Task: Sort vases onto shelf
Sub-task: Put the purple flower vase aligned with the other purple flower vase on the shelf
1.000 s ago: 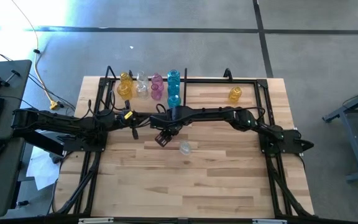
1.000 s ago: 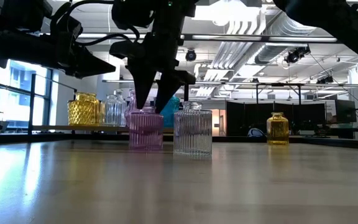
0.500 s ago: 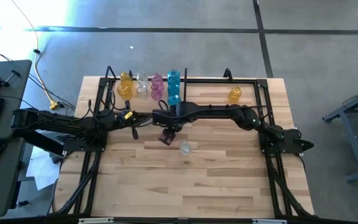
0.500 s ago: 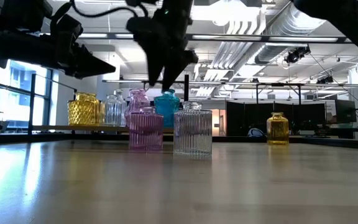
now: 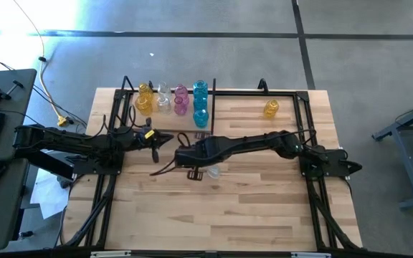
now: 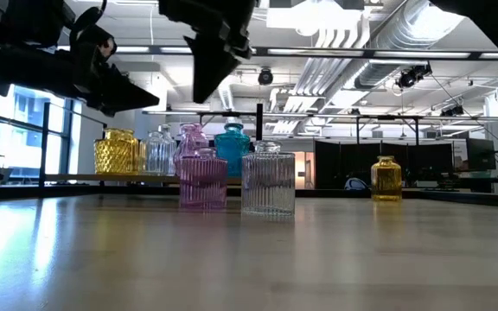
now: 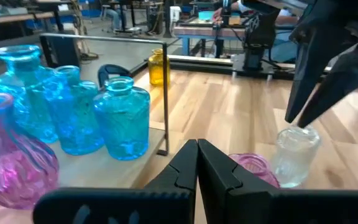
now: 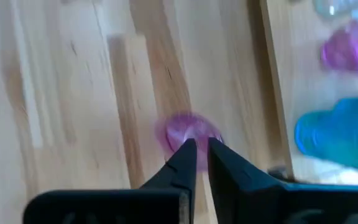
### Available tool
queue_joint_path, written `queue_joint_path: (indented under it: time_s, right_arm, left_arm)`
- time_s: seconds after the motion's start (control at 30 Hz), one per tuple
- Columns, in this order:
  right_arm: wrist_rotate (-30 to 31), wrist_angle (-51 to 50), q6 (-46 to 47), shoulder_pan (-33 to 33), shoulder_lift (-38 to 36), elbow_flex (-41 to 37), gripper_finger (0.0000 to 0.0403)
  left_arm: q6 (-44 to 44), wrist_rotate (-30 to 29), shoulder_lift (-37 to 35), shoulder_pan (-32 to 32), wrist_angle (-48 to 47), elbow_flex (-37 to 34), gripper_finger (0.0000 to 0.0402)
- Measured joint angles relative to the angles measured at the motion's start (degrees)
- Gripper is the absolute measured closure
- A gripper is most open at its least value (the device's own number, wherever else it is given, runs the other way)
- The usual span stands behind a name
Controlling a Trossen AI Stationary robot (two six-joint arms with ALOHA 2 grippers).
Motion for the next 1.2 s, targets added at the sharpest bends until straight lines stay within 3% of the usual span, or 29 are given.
queue_joint_path:
  time_s: [0.17, 0.37, 0.57, 0.7, 0.97, 1.2]
  right_arm:
    - [-0.4, 8.7, -4.4, 0.4, 0.4, -0.6, 0.0397]
    - [-5.9, 24.1, -7.6, 1.1, 0.3, -9.2, 0.0401]
    - [-5.4, 31.4, -9.5, 0.8, -1.0, -16.7, 0.0402]
    - [-5.0, 37.4, -11.2, 0.4, -5.9, -23.0, 0.0402]
    - [-4.8, 54.6, -13.1, -1.5, -20.1, -45.5, 0.0403]
    - [-1.4, 65.5, -15.0, -4.5, -35.4, -64.1, 0.0403]
  left_arm:
    - [-1.1, 0.2, 0.0, 0.0, -1.1, 0.0, 0.0402]
    - [-3.0, 0.0, 0.2, 0.0, -2.4, 0.0, 0.0402]
    - [-3.4, -0.7, 0.2, 0.0, -2.6, 0.0, 0.0402]
    - [-4.6, -2.7, 0.2, 0.0, -2.5, 0.0, 0.0401]
    - [-7.4, -2.0, 0.2, -0.1, -2.5, 0.0, 0.0398]
    - [-8.3, -2.2, 0.8, -2.3, -2.4, 1.5, 0.0348]
